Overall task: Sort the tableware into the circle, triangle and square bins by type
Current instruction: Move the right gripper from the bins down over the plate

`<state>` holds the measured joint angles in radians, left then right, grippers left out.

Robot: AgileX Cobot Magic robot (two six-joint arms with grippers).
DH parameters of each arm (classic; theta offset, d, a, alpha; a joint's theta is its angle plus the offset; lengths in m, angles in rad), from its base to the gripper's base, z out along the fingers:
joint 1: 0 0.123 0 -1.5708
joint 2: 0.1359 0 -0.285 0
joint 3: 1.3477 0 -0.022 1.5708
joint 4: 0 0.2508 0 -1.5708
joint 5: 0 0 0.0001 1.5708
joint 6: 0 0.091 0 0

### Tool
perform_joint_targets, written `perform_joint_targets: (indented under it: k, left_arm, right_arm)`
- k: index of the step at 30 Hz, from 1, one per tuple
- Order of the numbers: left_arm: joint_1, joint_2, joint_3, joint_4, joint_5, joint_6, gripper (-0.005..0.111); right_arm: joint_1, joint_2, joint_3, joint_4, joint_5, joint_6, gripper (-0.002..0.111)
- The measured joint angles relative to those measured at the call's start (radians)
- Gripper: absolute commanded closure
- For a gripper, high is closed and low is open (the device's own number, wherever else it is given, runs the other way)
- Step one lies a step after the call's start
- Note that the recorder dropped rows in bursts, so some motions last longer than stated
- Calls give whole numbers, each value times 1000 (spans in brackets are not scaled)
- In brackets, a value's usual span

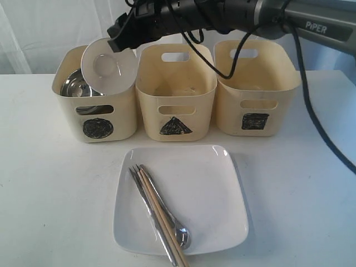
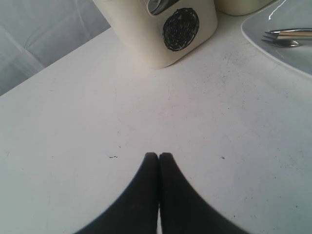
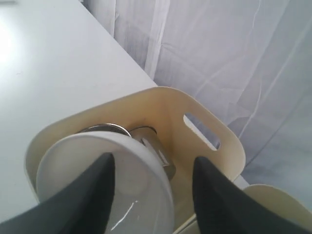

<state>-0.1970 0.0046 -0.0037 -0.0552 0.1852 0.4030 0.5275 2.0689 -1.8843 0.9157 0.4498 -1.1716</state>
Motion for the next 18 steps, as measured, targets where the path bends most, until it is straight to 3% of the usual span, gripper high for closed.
perform_joint_targets:
  k: [3, 7, 12, 18]
  left_arm:
    - [0, 0, 0, 0, 0, 0, 107]
    - [0, 0, 0, 0, 0, 0, 107]
    - [0, 0, 0, 0, 0, 0, 107]
    - [0, 0, 0, 0, 0, 0, 107]
  right_arm:
    - [-12, -28, 0, -36, 39, 66, 72]
    - [-46, -49, 0, -166, 102, 251, 108]
    - [-83, -53, 0, -370, 277, 414, 108]
    - [-97, -77, 2, -410, 451, 457, 108]
